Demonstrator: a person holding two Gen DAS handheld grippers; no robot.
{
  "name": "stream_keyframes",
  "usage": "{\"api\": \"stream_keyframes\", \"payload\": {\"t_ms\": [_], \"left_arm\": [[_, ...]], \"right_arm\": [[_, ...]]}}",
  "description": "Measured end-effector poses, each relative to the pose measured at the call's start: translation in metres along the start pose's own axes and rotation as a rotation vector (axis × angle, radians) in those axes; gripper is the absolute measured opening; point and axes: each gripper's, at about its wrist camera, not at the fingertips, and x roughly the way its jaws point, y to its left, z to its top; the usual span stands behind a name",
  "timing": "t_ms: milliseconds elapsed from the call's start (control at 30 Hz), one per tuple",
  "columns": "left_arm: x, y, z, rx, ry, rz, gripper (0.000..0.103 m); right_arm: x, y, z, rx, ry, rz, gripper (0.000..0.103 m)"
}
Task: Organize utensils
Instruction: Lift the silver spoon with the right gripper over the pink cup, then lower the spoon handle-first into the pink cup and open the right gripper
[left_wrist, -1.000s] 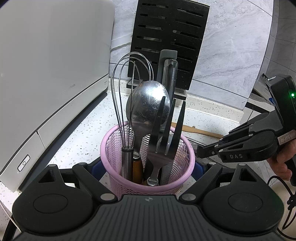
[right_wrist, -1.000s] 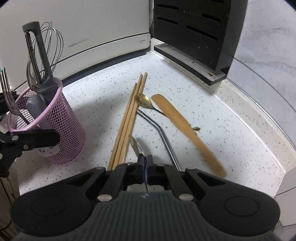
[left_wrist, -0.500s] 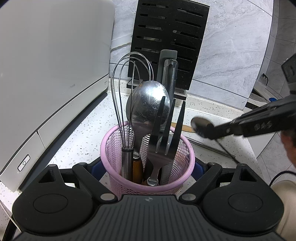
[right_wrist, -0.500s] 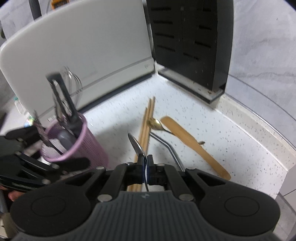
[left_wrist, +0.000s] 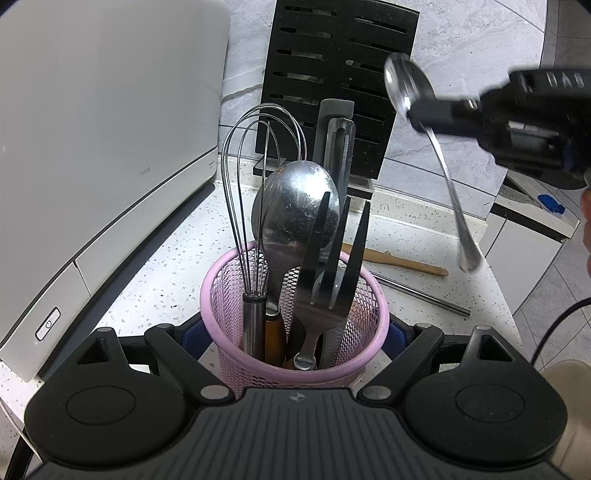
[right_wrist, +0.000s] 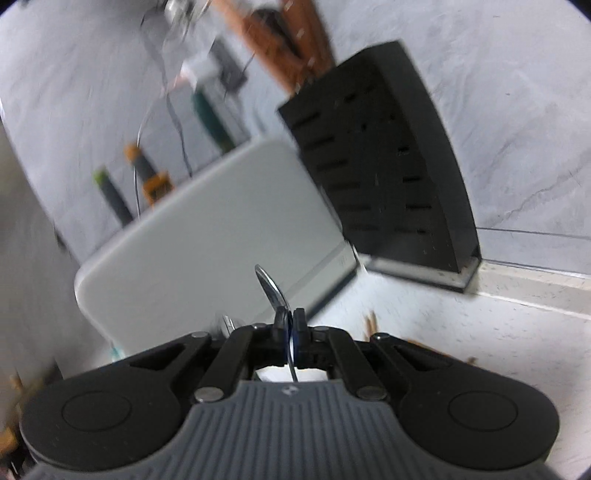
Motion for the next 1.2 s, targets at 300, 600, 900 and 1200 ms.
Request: {"api": "stream_keyframes", "payload": {"t_ms": [300, 600, 900, 1200], "left_arm": [[0.0, 0.001, 0.0, 0.0, 0.0, -0.001, 0.103], [0.0, 0.001, 0.0, 0.0, 0.0, -0.001, 0.103], [-0.001, 0.002, -0.001, -0.001, -0.001, 0.0, 0.103], [-0.001, 0.002, -0.001, 0.0, -0.001, -0.001, 0.103]], "right_arm": [[0.02, 0.01, -0.011, 0.108, -0.153, 0.066, 0.0], [0.037, 0.005, -0.03, 0.159, -0.185, 0.083, 0.0], [0.034, 0.006, -0.046, 0.095, -0.191, 0.096, 0.0], [0.008, 0.016, -0.061, -0.067, -0.164, 0.095, 0.0]]}}
